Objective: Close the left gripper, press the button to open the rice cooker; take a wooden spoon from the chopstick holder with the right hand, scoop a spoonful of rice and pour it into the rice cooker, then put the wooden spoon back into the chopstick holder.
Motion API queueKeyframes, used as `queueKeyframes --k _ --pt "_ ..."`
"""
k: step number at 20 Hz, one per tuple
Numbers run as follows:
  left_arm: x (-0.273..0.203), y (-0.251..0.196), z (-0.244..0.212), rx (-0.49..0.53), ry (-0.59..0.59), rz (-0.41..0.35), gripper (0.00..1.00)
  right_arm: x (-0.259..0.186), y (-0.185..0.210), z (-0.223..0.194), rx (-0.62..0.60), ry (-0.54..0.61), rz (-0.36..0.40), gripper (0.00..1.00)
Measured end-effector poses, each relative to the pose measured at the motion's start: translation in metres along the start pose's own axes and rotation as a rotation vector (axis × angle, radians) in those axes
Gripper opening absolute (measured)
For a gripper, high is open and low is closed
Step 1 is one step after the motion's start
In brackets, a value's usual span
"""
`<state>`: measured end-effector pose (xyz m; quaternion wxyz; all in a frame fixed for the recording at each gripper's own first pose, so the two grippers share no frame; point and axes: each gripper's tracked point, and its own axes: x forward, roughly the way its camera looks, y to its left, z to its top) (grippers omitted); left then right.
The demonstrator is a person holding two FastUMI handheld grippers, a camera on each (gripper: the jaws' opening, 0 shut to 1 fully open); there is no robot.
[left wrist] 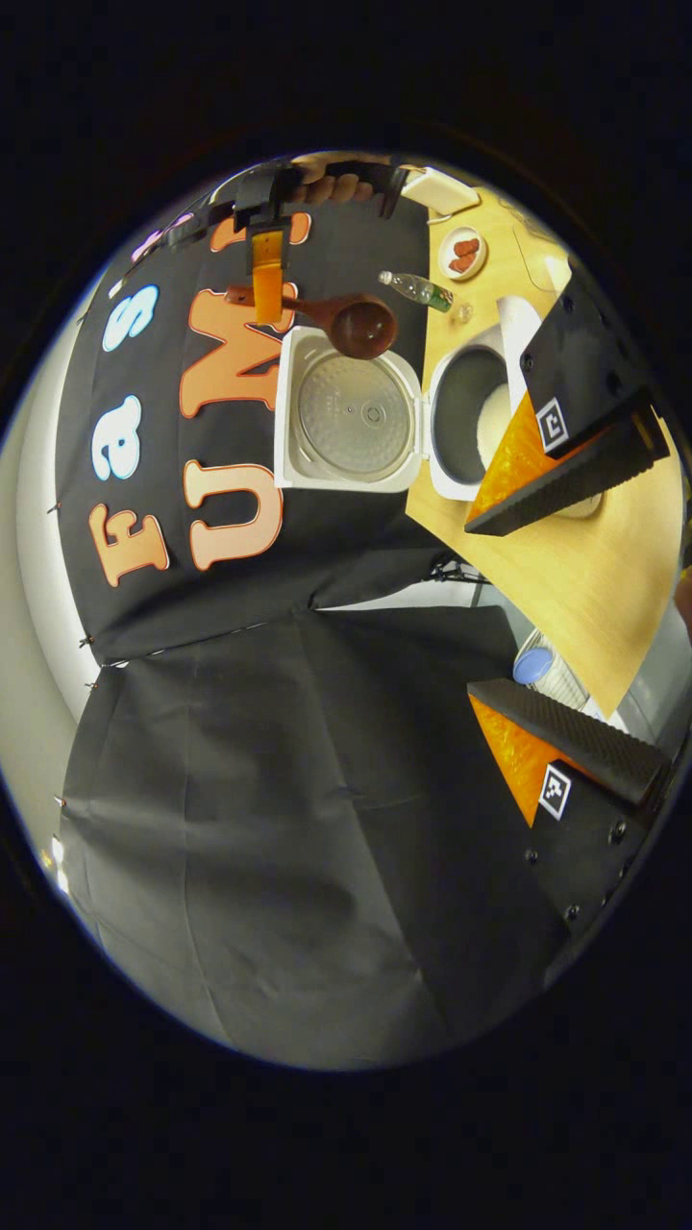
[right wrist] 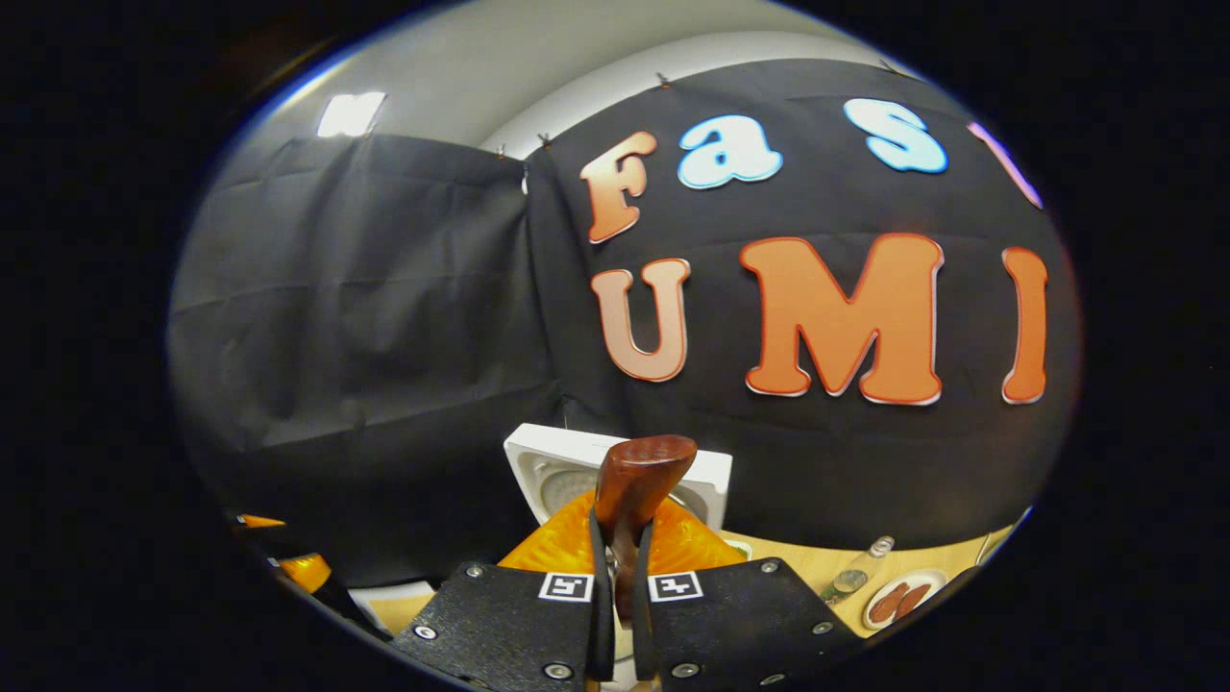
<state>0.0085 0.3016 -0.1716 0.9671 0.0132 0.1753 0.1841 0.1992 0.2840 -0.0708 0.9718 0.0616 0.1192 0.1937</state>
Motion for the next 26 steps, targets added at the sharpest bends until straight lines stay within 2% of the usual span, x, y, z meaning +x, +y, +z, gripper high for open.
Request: queueKeyframes --k 3,4,7,9,11,12,15,16,20,21,26 --pt "-0.016 -0.029 0.010 0.100 -0.070 0.021 0.97 -0.046 -0.058 -0.013 0.042 0.010 -0.073 0.07" --pt "-0.019 -0.039 0.012 0.119 -0.078 0.015 1.00 -0.064 -0.078 -0.020 0.053 0.022 -0.099 0.07" --pt "-0.033 -0.072 0.015 0.122 -0.087 -0.024 0.97 -0.117 -0.133 -0.041 0.090 0.048 -0.180 0.07" --pt "-0.038 -0.091 0.017 0.134 -0.090 -0.035 1.00 -0.152 -0.169 -0.060 0.119 0.070 -0.246 0.07" --pt "-0.041 -0.124 0.017 0.132 -0.090 -0.052 0.97 -0.183 -0.202 -0.080 0.156 0.096 -0.306 0.07" --pt "-0.043 -0.135 0.017 0.130 -0.087 -0.064 1.00 -0.197 -0.218 -0.089 0.175 0.102 -0.333 0.07" --pt "-0.048 -0.166 0.019 0.129 -0.081 -0.091 1.00 -0.244 -0.267 -0.118 0.214 0.120 -0.438 0.07" --pt "-0.047 -0.178 0.020 0.127 -0.081 -0.099 0.97 -0.258 -0.283 -0.128 0.226 0.126 -0.468 0.07" --pt "-0.054 -0.207 0.027 0.126 -0.082 -0.093 1.00 -0.296 -0.321 -0.172 0.299 0.172 -0.560 0.07" --pt "-0.056 -0.209 0.030 0.129 -0.089 -0.086 0.97 -0.303 -0.323 -0.183 0.327 0.181 -0.571 0.07" --pt "-0.048 -0.218 0.061 0.126 -0.128 -0.068 1.00 -0.319 -0.331 -0.243 0.431 0.219 -0.616 0.07"
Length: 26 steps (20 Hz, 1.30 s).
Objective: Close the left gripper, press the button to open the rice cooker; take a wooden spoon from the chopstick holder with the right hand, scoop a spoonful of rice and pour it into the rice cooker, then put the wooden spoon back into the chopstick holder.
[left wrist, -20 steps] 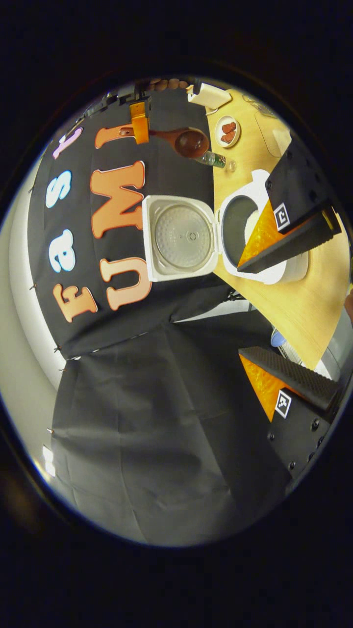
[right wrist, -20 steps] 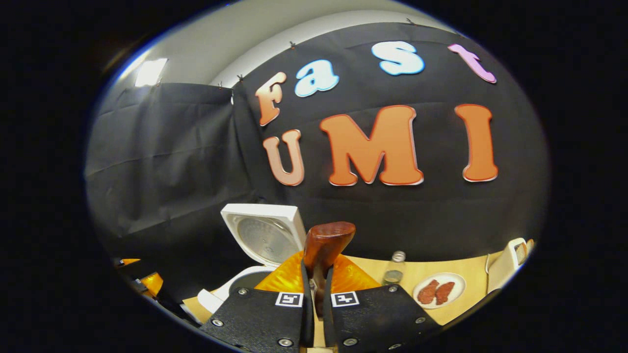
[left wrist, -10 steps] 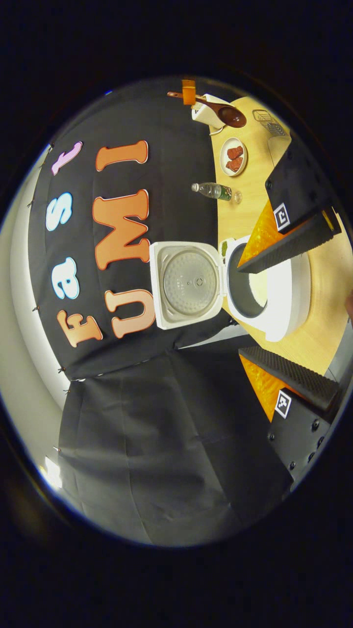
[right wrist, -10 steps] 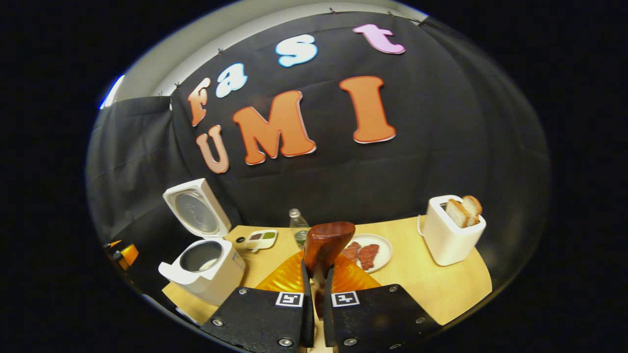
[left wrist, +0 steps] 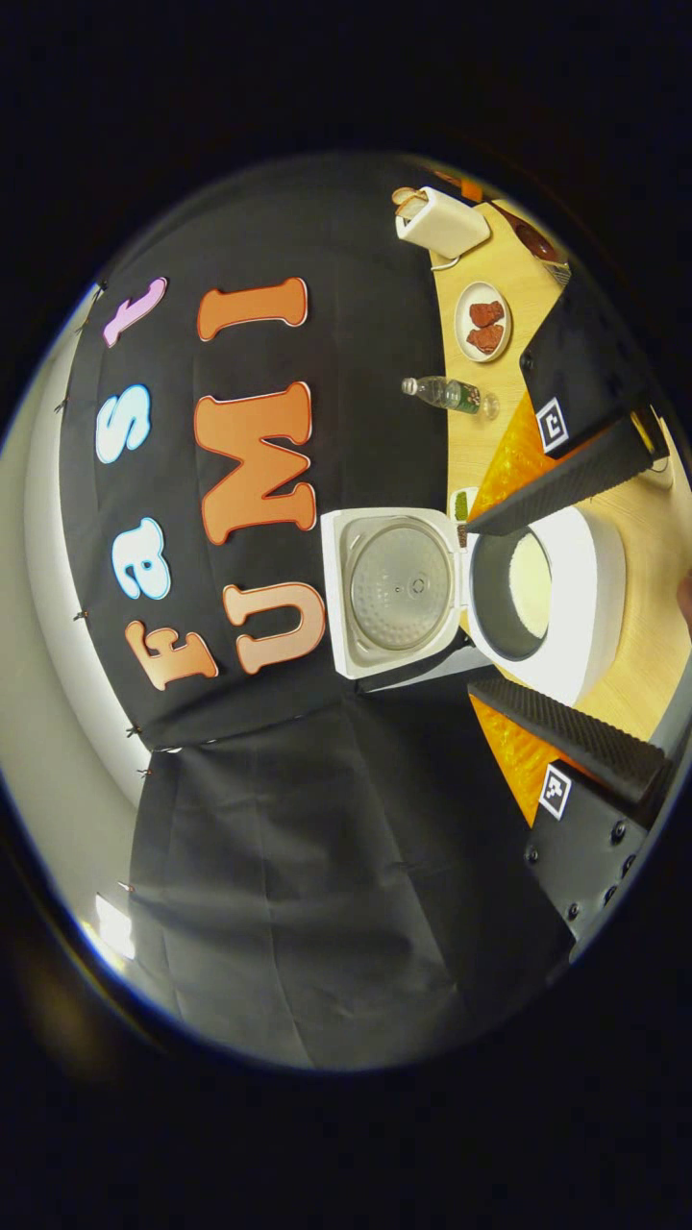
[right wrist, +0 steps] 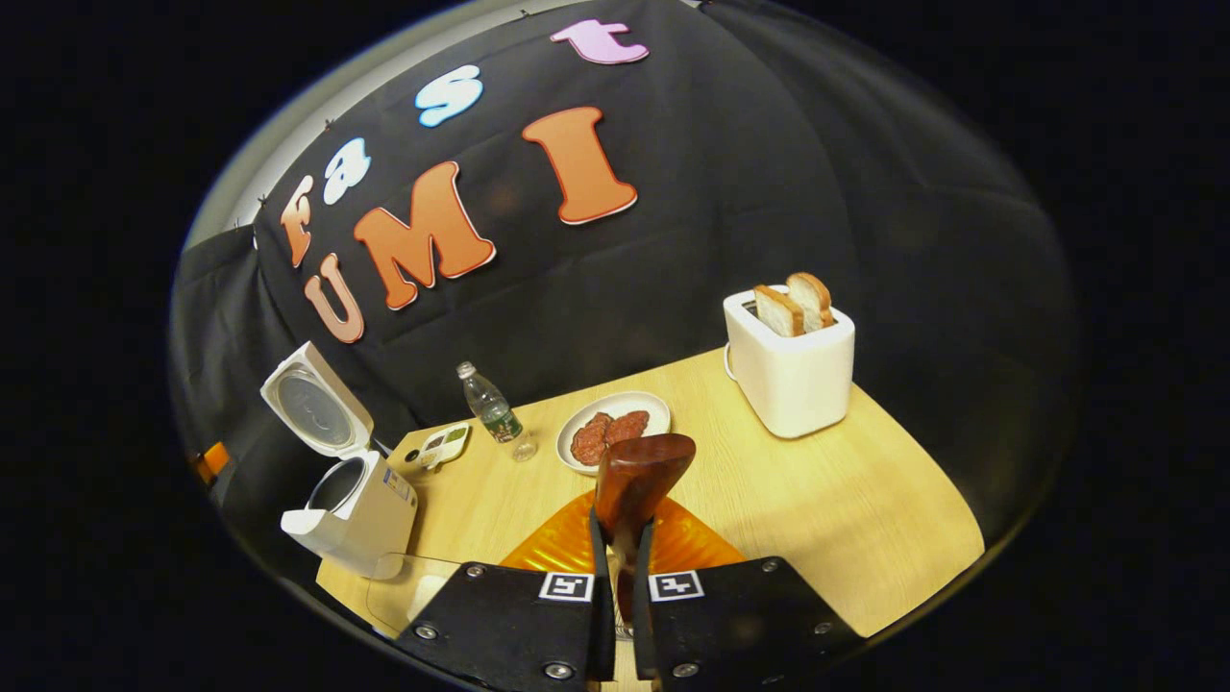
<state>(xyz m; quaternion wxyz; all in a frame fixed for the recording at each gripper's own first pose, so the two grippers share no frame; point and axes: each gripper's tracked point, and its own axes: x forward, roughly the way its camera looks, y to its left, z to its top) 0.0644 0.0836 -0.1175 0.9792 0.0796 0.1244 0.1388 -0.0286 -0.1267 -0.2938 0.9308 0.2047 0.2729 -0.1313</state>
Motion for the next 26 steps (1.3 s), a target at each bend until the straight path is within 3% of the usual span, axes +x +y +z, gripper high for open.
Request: queueKeyframes --k 4,7,10,12,13,14,15,17,19,22,23,26 --pt "0.037 0.007 0.038 -0.045 -0.037 -0.017 0.97 0.008 -0.013 -0.027 0.098 0.007 -0.066 0.10" --pt "0.085 0.007 0.064 -0.089 -0.026 -0.081 1.00 0.006 -0.018 -0.042 0.169 0.046 -0.110 0.12" --pt "0.137 0.031 0.088 -0.116 -0.014 -0.106 0.97 -0.001 -0.025 -0.045 0.213 0.058 -0.186 0.21" --pt "0.178 0.029 0.103 -0.119 -0.015 -0.141 1.00 -0.016 -0.027 -0.033 0.235 0.036 -0.238 0.31" --pt "0.198 0.031 0.111 -0.101 -0.038 -0.144 1.00 -0.025 -0.027 -0.033 0.248 0.042 -0.261 0.46" --pt "0.220 0.033 0.115 -0.081 -0.034 -0.137 0.97 -0.035 -0.024 -0.029 0.263 0.026 -0.268 0.53" --pt "0.238 0.028 0.116 -0.076 -0.025 -0.156 1.00 -0.046 -0.022 -0.022 0.271 0.003 -0.279 0.51" --pt "0.274 0.006 0.125 -0.079 -0.009 -0.216 0.98 -0.072 -0.017 -0.013 0.250 -0.048 -0.309 0.73" --pt "0.305 -0.006 0.124 -0.044 0.028 -0.227 0.98 -0.097 -0.011 0.001 0.216 -0.095 -0.342 0.83" --pt "0.334 -0.028 0.092 -0.024 0.185 -0.261 1.00 -0.129 0.001 0.020 0.187 -0.155 -0.370 0.89" --pt "0.341 -0.032 0.097 -0.052 0.171 -0.265 0.96 -0.135 0.002 0.024 0.183 -0.170 -0.372 0.91" --pt "0.343 -0.044 0.086 -0.026 0.279 -0.254 0.98 -0.146 0.008 0.030 0.167 -0.187 -0.370 0.92"
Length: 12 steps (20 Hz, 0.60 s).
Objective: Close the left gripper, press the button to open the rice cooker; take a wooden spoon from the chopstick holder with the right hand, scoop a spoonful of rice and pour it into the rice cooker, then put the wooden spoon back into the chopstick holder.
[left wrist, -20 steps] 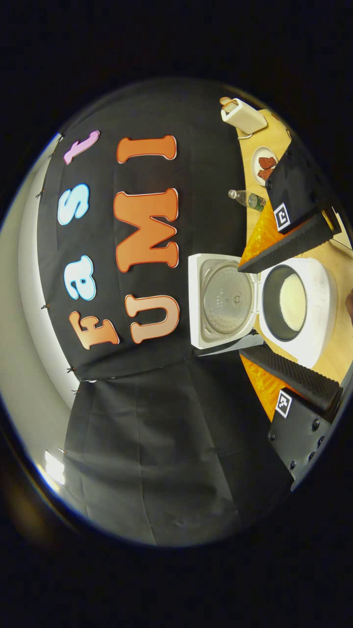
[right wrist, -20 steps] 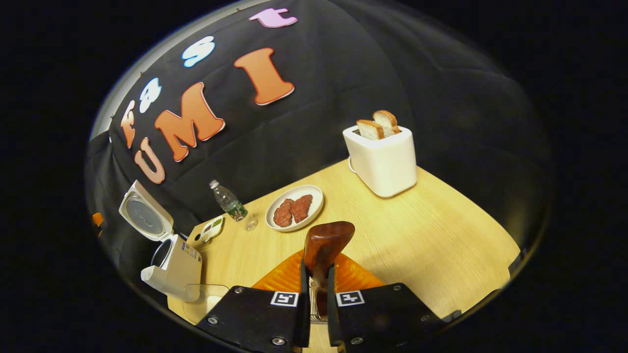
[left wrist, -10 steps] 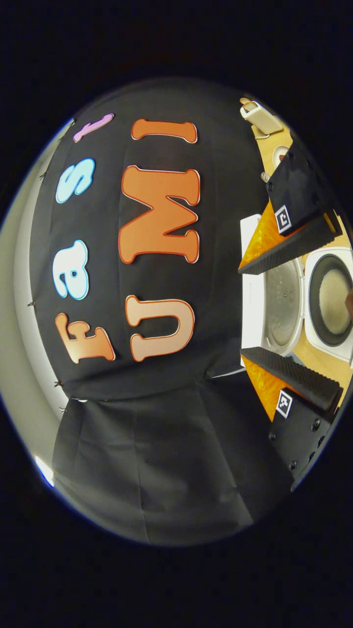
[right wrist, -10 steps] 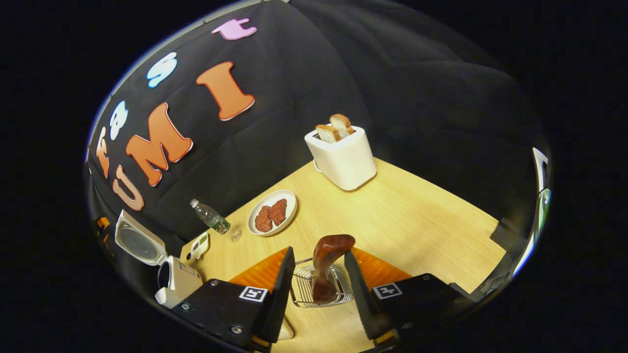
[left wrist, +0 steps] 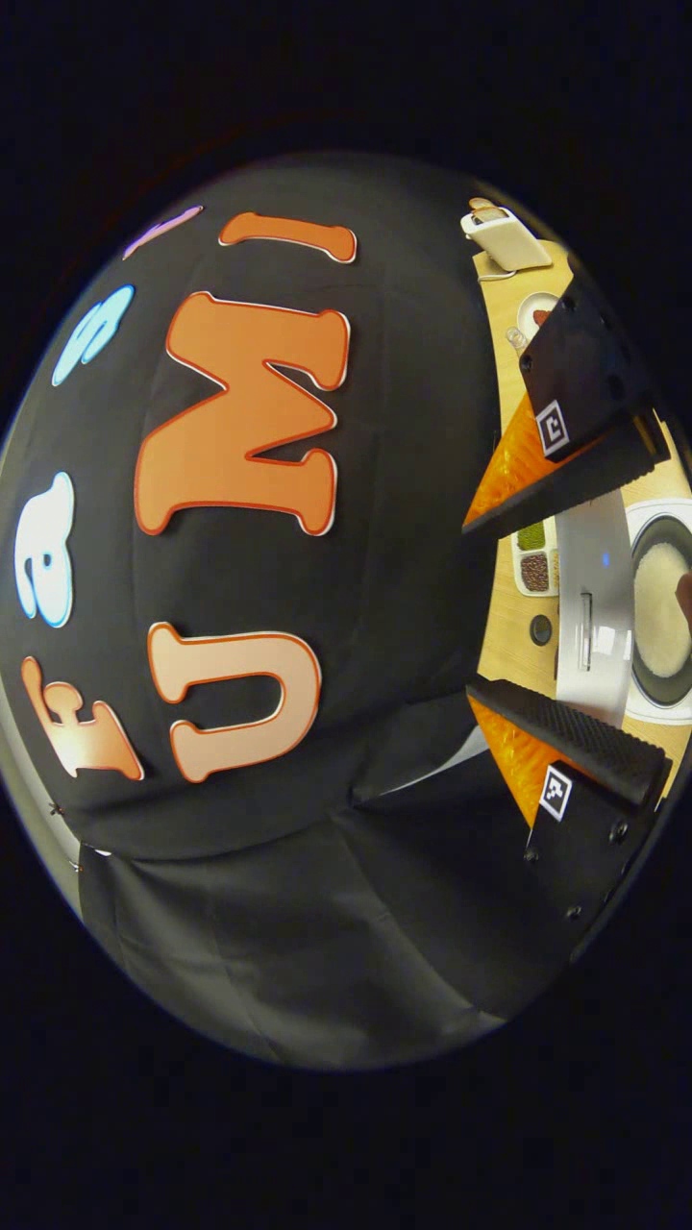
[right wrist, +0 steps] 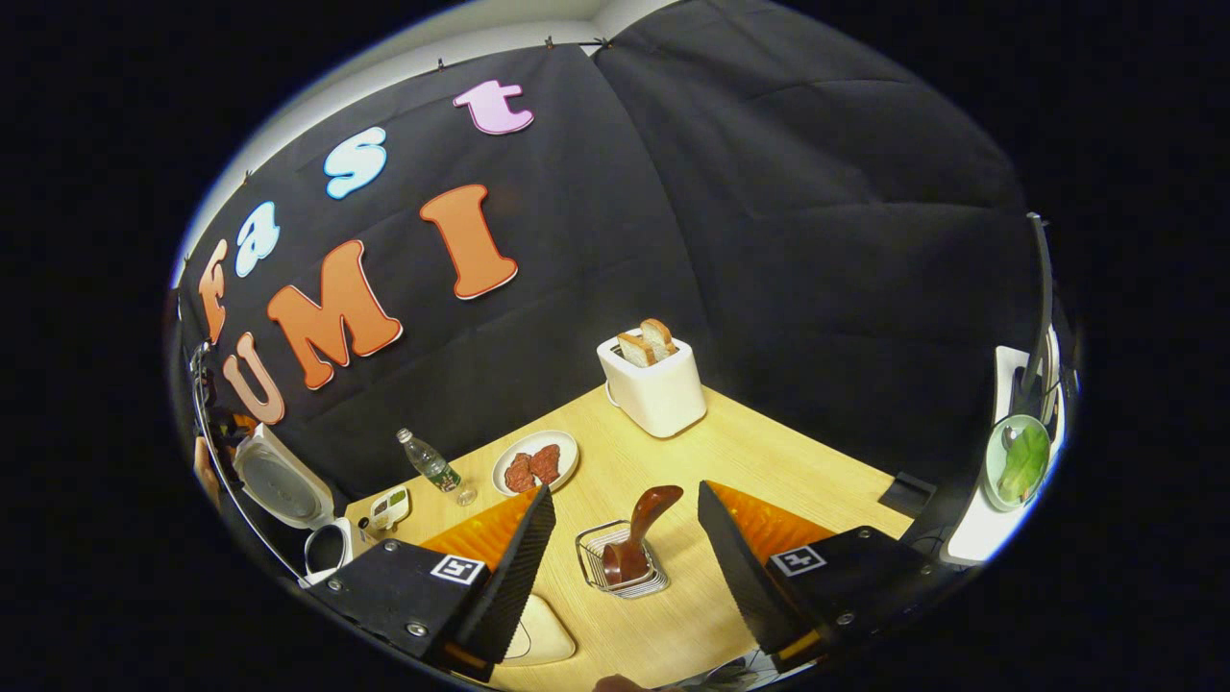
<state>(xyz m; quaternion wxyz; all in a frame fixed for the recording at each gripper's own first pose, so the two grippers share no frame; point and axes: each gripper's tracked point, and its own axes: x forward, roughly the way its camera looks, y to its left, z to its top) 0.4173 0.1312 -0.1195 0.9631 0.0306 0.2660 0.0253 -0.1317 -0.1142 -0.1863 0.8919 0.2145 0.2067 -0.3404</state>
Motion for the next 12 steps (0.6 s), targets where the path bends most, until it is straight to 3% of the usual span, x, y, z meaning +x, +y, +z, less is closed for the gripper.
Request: queueKeyframes --k 7,9,12 --pt "-0.060 0.000 -0.081 -0.021 0.301 -0.013 1.00 0.005 0.006 0.002 -0.029 0.030 0.050 0.92" --pt "-0.078 0.001 -0.124 -0.018 0.441 -0.015 0.98 0.010 0.011 0.004 -0.033 0.043 0.078 0.92" --pt "-0.088 0.001 -0.178 -0.027 0.556 -0.011 0.98 0.017 0.016 0.010 -0.036 0.040 0.101 0.93"
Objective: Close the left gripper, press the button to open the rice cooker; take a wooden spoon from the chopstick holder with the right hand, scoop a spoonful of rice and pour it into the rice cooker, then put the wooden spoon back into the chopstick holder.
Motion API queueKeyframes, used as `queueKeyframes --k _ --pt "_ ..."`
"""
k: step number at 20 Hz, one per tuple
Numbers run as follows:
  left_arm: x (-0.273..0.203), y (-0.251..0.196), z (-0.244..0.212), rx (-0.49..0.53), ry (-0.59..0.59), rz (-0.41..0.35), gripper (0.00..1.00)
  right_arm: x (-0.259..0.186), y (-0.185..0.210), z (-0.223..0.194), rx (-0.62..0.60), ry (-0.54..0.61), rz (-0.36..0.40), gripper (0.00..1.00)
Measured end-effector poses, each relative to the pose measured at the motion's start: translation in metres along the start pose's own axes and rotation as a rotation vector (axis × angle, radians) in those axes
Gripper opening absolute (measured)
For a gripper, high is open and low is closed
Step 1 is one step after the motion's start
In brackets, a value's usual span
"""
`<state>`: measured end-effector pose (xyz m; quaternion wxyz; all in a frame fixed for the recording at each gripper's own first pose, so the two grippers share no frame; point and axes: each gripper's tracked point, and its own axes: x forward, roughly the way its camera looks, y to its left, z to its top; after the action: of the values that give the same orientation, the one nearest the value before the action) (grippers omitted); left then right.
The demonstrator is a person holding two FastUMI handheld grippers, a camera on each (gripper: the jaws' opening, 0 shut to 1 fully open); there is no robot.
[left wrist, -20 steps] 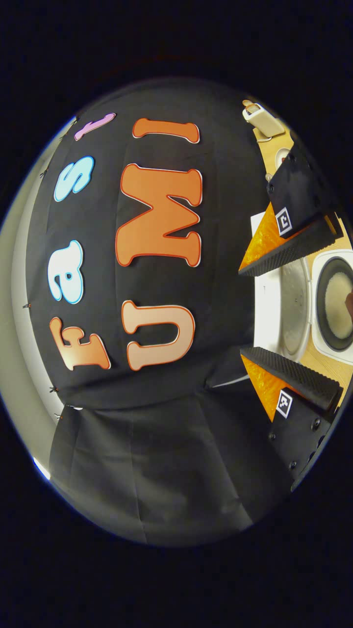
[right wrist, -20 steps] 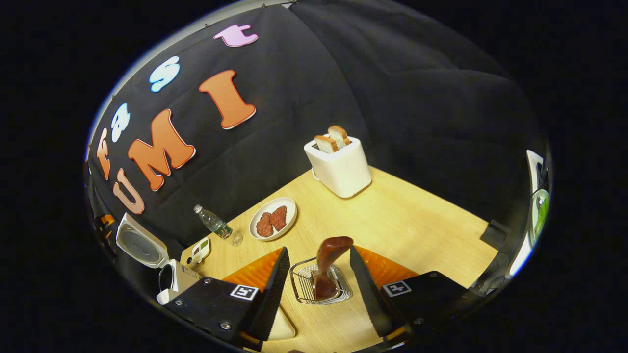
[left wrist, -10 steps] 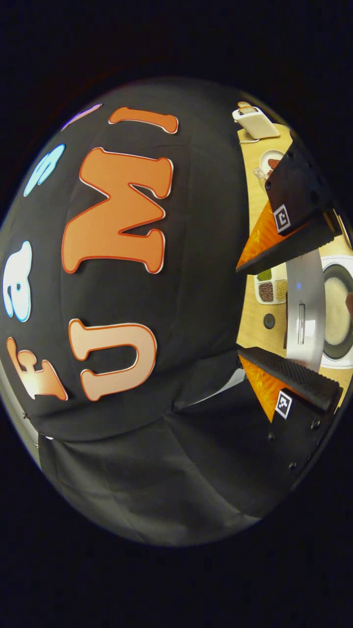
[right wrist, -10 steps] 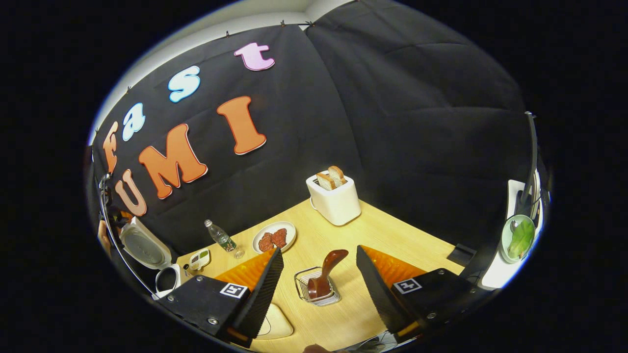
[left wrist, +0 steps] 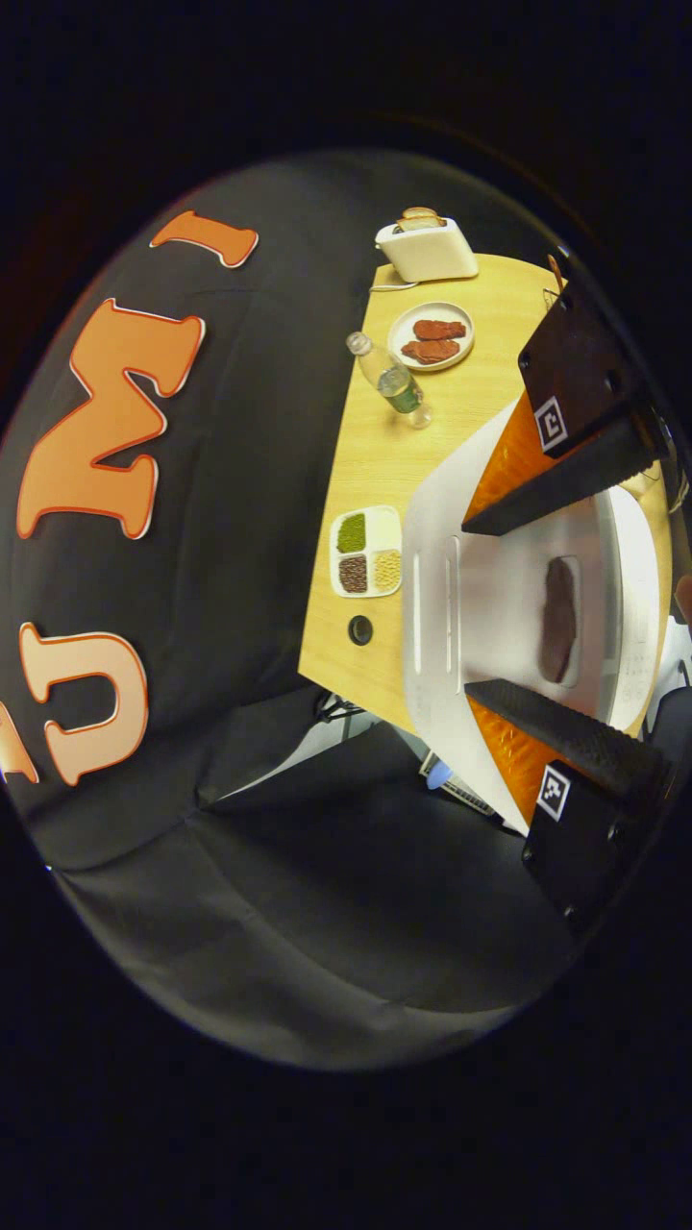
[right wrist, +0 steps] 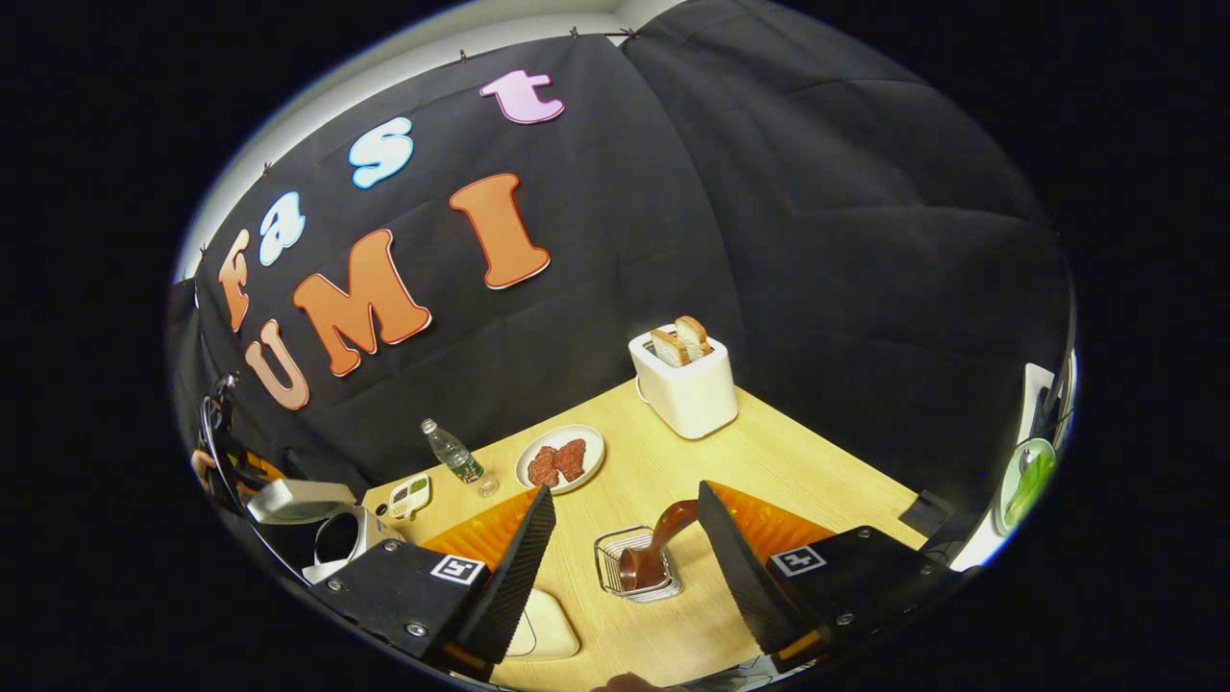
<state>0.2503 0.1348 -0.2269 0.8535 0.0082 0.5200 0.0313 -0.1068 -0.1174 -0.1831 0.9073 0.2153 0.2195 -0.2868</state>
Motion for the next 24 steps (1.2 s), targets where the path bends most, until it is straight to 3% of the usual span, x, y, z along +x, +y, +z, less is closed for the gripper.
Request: queueKeyframes --k 5,10,12,18,24 --pt "0.045 -0.005 -0.090 -0.063 0.264 0.014 0.98 0.007 0.010 0.008 -0.042 0.002 0.054 0.93" --pt "0.046 0.001 -0.092 -0.108 0.288 0.020 1.00 0.008 0.029 0.016 0.006 0.004 0.123 0.92" --pt "0.045 0.000 -0.090 -0.102 0.241 0.024 1.00 0.010 0.033 0.020 -0.027 -0.013 0.131 0.92" --pt "0.034 -0.004 -0.094 -0.057 -0.119 0.029 1.00 0.008 0.054 0.021 -0.091 -0.035 0.200 0.92" --pt "-0.047 0.014 -0.056 -0.064 -0.462 0.074 1.00 0.001 0.088 0.031 -0.213 -0.085 0.248 0.92"
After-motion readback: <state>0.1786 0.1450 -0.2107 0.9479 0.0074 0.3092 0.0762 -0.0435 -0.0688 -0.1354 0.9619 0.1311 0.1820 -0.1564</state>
